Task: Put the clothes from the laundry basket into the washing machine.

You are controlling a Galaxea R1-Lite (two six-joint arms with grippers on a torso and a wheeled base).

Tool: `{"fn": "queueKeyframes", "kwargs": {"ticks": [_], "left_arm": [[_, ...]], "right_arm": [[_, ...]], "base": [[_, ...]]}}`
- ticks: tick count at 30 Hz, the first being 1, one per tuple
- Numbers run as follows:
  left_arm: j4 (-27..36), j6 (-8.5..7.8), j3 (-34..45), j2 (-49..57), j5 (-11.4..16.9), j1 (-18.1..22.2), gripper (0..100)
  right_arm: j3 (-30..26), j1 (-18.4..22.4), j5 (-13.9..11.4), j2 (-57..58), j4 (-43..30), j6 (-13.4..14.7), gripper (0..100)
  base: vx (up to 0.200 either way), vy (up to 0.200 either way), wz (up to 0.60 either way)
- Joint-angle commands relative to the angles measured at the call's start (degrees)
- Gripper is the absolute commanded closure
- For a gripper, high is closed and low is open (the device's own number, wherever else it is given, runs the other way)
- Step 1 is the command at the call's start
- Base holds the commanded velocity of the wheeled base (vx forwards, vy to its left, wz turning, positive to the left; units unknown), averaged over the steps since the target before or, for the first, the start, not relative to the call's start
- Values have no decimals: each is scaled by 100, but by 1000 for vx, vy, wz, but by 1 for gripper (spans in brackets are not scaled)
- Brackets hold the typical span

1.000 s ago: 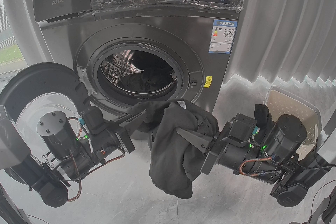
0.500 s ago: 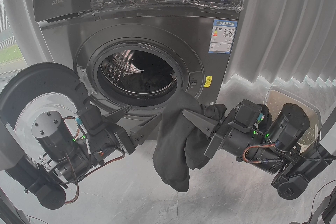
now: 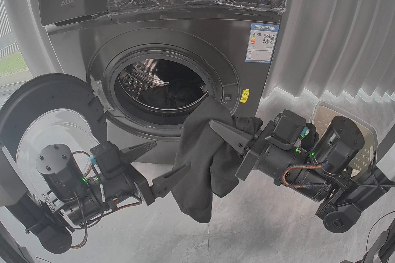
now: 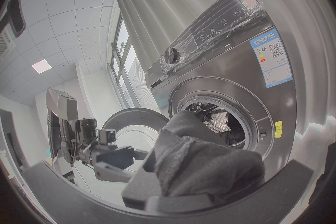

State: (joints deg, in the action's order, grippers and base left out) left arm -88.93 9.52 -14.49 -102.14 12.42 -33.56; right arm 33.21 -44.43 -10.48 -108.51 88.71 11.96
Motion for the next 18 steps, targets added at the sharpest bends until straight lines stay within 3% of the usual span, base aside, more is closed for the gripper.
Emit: {"fn": "queueKeyframes", "kwargs": {"ticks": [1, 10, 12, 16, 18], "left_arm": [[-1, -196, 228, -121, 103, -19, 0], [-10, -284, 263, -139, 111, -318, 0], [-1, -381, 245, -236, 120, -318, 0], [-10, -724, 184, -517, 120, -300, 0], [-10, -759, 184, -570, 164, -327, 0]], "right_arm": [[177, -92, 20, -74, -3, 8, 100], [256, -250, 38, -135, -3, 105, 100], [265, -250, 38, -144, -3, 105, 100], [265, -250, 38, -206, 6, 114, 100], [292, -250, 38, -241, 6, 114, 100]], "base": [[0, 0, 0], [0, 0, 0], [0, 0, 0], [0, 0, 0], [0, 0, 0]]}}
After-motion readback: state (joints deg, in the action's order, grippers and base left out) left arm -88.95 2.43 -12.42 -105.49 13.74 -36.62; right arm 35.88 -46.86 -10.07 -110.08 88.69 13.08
